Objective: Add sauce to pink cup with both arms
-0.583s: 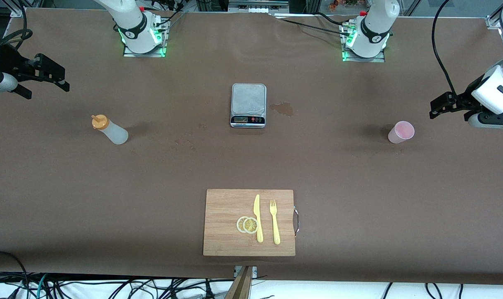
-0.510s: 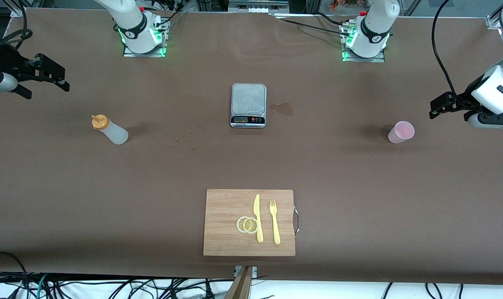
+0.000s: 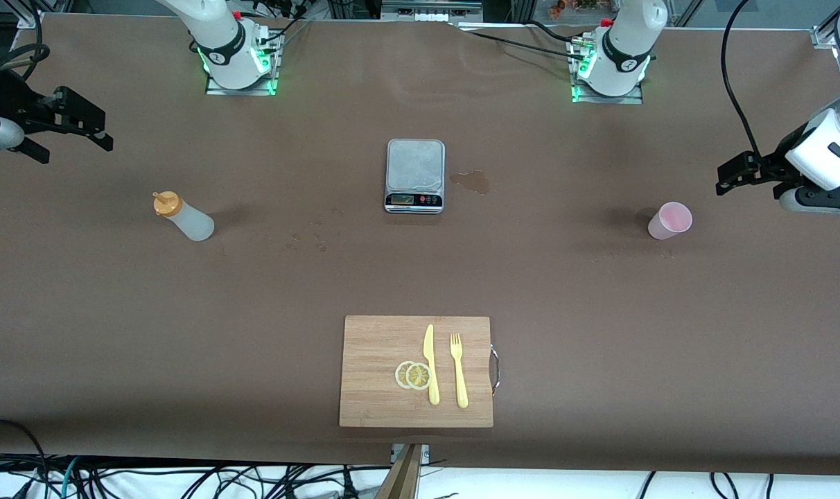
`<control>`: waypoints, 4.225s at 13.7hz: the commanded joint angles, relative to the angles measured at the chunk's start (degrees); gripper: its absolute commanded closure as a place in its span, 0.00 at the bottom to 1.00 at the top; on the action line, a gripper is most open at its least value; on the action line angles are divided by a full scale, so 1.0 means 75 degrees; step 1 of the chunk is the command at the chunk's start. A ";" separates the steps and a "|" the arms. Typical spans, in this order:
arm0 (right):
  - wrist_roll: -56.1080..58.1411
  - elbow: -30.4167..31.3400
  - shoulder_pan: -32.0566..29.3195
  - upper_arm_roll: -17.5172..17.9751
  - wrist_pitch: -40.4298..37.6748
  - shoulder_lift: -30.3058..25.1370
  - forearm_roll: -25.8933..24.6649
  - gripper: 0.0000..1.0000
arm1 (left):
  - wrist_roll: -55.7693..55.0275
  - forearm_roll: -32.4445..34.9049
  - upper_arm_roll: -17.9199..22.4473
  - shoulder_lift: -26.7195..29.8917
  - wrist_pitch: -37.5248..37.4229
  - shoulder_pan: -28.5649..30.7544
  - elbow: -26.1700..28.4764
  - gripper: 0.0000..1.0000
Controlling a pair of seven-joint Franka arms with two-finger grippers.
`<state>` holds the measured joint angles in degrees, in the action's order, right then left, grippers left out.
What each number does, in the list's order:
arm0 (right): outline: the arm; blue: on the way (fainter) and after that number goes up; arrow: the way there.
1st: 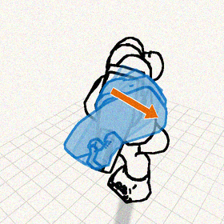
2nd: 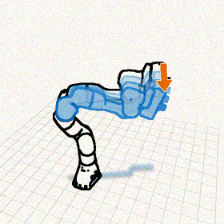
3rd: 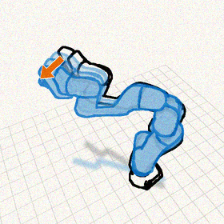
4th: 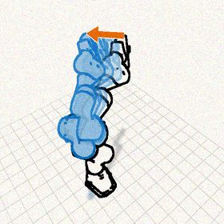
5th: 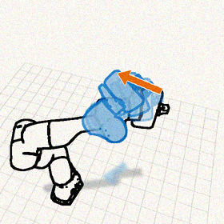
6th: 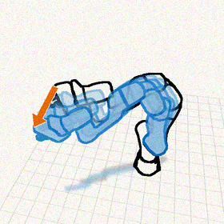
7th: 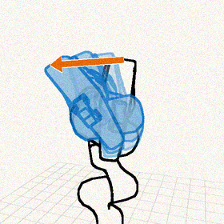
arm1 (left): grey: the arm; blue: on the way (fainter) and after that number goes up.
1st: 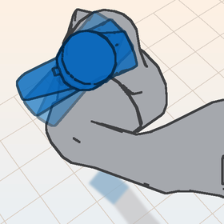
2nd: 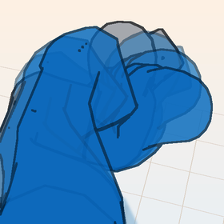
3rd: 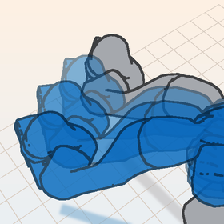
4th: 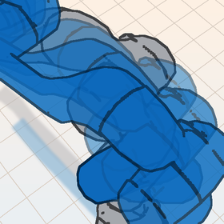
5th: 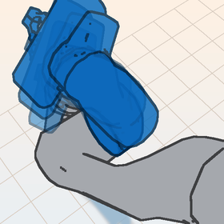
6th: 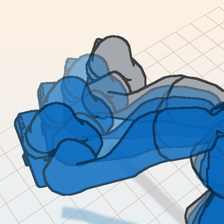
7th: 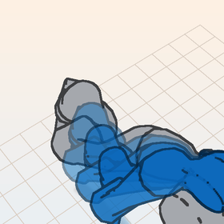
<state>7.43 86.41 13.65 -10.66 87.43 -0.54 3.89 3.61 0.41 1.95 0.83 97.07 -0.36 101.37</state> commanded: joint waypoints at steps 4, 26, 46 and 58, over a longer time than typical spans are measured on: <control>0.0005 -0.0119 -0.0027 -0.0195 -0.0103 -0.0069 -0.0027 0.00 | 0.0267 -0.0160 0.0080 -0.0017 -0.0297 -0.0093 -0.0250 0.00; 0.0005 -0.0107 -0.0016 -0.0195 -0.0584 -0.0233 -0.0027 0.00 | 0.0538 -0.0148 0.0115 -0.0169 -0.0485 0.0118 -0.0133 0.00; 0.0075 -0.0107 -0.0015 -0.0160 -0.0713 -0.0186 0.0043 0.00 | 0.1592 0.0684 0.0103 -0.1410 0.5140 0.1395 0.4460 0.28; 0.0099 -0.0060 -0.0004 -0.0078 -0.0806 -0.0163 0.0055 0.00 | 0.1500 0.0590 -0.0293 -0.1237 0.4536 0.1313 0.4018 1.00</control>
<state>7.45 86.23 13.68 -11.24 82.21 -1.58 3.89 14.88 4.50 1.62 -11.11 136.16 9.65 133.58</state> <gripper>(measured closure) 0.000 0.956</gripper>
